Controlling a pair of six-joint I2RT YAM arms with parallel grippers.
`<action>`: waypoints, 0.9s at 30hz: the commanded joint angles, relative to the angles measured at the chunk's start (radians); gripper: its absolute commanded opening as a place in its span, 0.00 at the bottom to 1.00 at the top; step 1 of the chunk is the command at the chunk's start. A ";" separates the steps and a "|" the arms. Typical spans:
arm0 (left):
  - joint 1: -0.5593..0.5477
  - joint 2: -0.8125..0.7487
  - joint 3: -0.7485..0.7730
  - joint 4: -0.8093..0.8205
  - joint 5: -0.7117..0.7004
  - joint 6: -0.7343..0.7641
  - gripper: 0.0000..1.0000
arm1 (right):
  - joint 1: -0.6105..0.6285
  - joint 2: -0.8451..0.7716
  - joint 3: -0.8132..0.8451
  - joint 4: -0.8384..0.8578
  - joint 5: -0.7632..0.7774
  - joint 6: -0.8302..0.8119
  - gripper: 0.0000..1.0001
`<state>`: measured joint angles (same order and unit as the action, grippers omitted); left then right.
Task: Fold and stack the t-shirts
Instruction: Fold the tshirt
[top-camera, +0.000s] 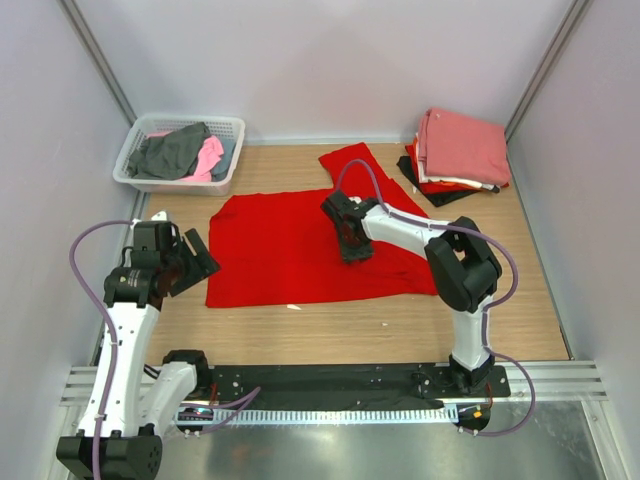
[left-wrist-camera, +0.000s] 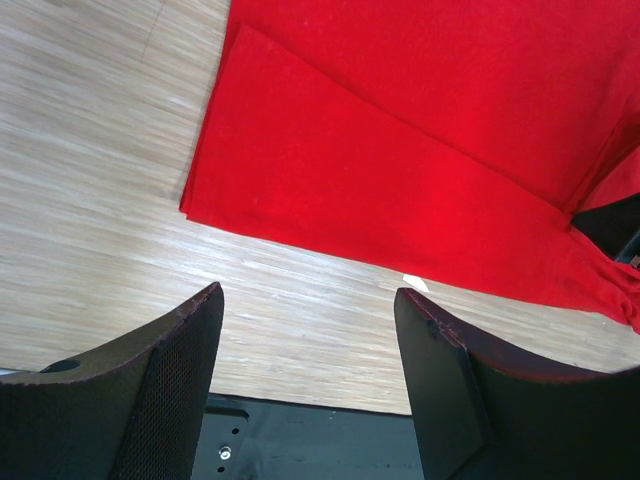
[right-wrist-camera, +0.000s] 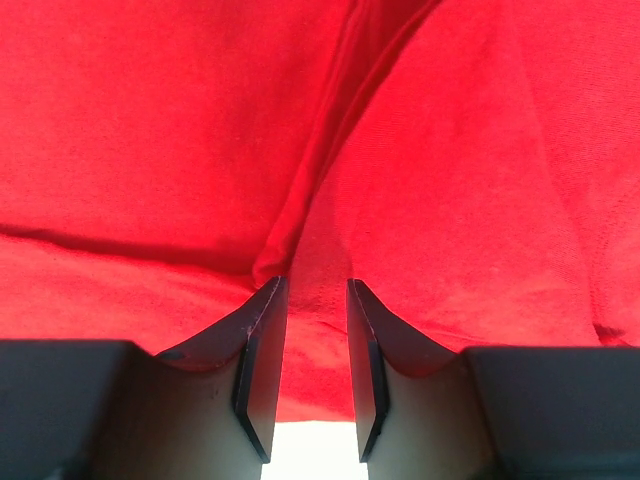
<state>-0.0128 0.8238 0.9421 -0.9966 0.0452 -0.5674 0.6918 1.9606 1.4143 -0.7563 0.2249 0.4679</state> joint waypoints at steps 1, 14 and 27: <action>0.007 -0.009 0.000 0.007 -0.010 0.004 0.70 | 0.017 0.011 0.034 0.014 0.008 -0.015 0.36; 0.007 -0.006 0.000 0.006 -0.016 0.001 0.70 | 0.026 -0.005 0.003 0.034 0.013 -0.015 0.23; 0.010 0.000 0.001 0.003 -0.019 0.000 0.70 | 0.025 -0.049 0.032 -0.031 0.096 -0.046 0.03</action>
<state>-0.0116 0.8242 0.9421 -1.0000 0.0345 -0.5678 0.7116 1.9656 1.4155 -0.7597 0.2729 0.4446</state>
